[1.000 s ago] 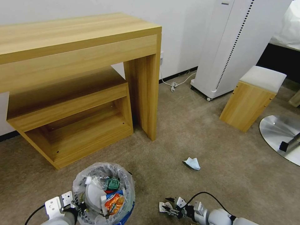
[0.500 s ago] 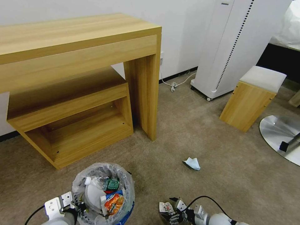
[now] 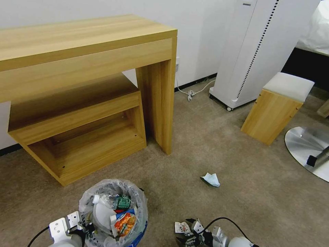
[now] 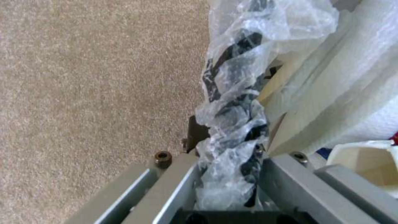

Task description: Pick up the trash bin and place the garbage on the floor into it.

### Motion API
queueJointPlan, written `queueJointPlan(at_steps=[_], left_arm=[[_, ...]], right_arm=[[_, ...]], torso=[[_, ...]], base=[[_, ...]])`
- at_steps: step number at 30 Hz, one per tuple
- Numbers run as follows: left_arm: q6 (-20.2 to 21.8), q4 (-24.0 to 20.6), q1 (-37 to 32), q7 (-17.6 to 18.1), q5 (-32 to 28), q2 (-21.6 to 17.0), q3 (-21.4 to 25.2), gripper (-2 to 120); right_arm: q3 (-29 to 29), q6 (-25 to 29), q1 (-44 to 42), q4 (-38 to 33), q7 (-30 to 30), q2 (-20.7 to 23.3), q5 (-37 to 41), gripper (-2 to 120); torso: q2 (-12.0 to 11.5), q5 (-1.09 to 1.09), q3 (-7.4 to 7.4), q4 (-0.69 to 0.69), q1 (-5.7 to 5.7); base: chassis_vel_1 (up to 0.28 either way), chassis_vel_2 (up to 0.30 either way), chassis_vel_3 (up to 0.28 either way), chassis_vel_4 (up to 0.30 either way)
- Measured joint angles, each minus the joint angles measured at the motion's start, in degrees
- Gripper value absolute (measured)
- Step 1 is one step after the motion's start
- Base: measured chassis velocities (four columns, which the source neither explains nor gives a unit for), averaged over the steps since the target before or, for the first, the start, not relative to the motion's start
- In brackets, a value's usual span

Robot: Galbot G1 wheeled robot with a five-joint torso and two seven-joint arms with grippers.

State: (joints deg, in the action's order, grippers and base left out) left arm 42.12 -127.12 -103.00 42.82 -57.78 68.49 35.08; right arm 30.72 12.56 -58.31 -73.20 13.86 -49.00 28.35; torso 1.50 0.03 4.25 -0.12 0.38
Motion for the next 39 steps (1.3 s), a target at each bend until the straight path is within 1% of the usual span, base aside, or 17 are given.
queueJointPlan(at_steps=[37, 39], left_arm=[[0.0, 0.0, -1.3, -0.5, 1.0, 0.0, 0.0, 0], [0.0, 0.0, -1.3, -0.5, 1.0, 0.1, 0.0, 0]], right_arm=[[-1.3, 0.5, -1.7, 2.1, 0.3, -1.9, 0.4, 100], [-1.4, 0.7, -1.6, 2.1, 1.3, -2.0, 0.5, 93]], torso=[[0.0, -0.04, 0.0, -0.01, 0.0], [0.0, -0.04, 0.01, -0.01, 0.0]], base=[[0.0, 0.0, 0.0, 0.0], [0.0, 0.0, 0.0, 0.0]])
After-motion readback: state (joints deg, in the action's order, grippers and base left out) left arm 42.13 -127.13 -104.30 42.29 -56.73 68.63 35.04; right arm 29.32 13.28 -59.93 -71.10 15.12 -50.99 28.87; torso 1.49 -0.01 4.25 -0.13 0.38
